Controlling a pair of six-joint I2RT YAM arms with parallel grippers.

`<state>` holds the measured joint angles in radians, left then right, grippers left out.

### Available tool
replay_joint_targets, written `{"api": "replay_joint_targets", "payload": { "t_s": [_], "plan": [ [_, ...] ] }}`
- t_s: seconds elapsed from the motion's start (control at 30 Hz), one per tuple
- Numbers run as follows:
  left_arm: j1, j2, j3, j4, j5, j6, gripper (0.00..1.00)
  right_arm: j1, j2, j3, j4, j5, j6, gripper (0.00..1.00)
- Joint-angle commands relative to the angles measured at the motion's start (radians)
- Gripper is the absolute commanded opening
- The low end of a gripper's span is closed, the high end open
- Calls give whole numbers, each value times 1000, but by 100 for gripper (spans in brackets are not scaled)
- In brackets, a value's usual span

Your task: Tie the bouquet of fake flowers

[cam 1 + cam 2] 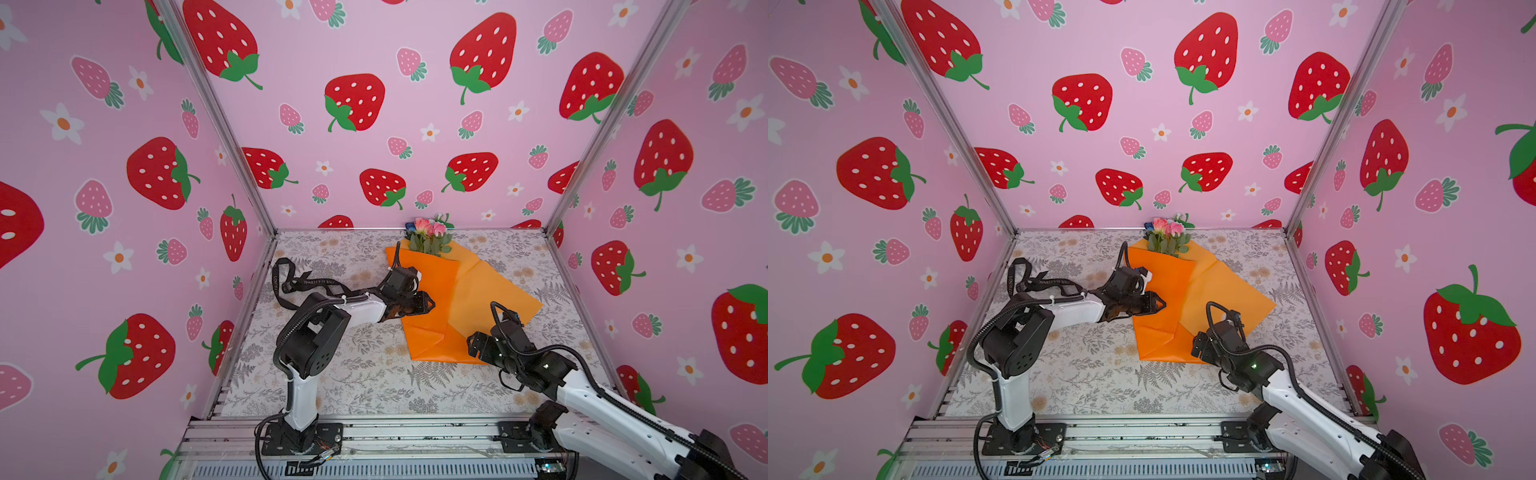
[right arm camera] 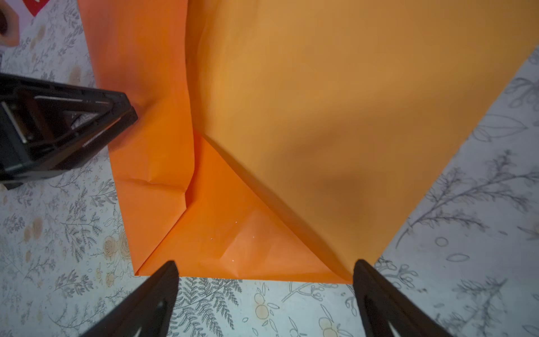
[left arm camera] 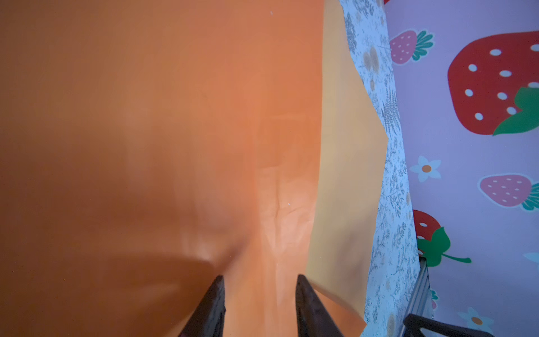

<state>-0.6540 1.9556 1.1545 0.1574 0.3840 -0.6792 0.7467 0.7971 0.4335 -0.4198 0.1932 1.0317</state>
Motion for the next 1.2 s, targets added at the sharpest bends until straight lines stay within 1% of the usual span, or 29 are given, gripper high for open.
{"api": "replay_joint_targets", "payload": {
  "t_s": [0.0,0.2,0.37,0.53,0.67,0.8,0.97,1.17],
  "plan": [
    [-39,22,4,66,27,-36,40,-15,-60,-43,-80,-8,92,99],
    [-56,66,-25,117,47,-100,38,-20,-158,-105,-82,-87,179,100],
    [-65,70,-30,109,47,-100,38,-20,-221,-168,-61,-136,236,100],
    [-68,81,-23,103,50,-102,38,-20,-243,-234,-13,-184,283,100],
    [-69,88,-22,104,49,-105,38,-20,-249,-291,75,-207,321,100],
    [-71,82,-36,110,47,-109,38,-21,-245,-334,147,-189,349,100],
    [-70,80,-42,111,40,-109,38,-23,-246,-367,206,-132,376,100],
    [-70,86,-41,115,44,-111,37,-26,-231,-397,306,-88,339,100]
  ]
}}
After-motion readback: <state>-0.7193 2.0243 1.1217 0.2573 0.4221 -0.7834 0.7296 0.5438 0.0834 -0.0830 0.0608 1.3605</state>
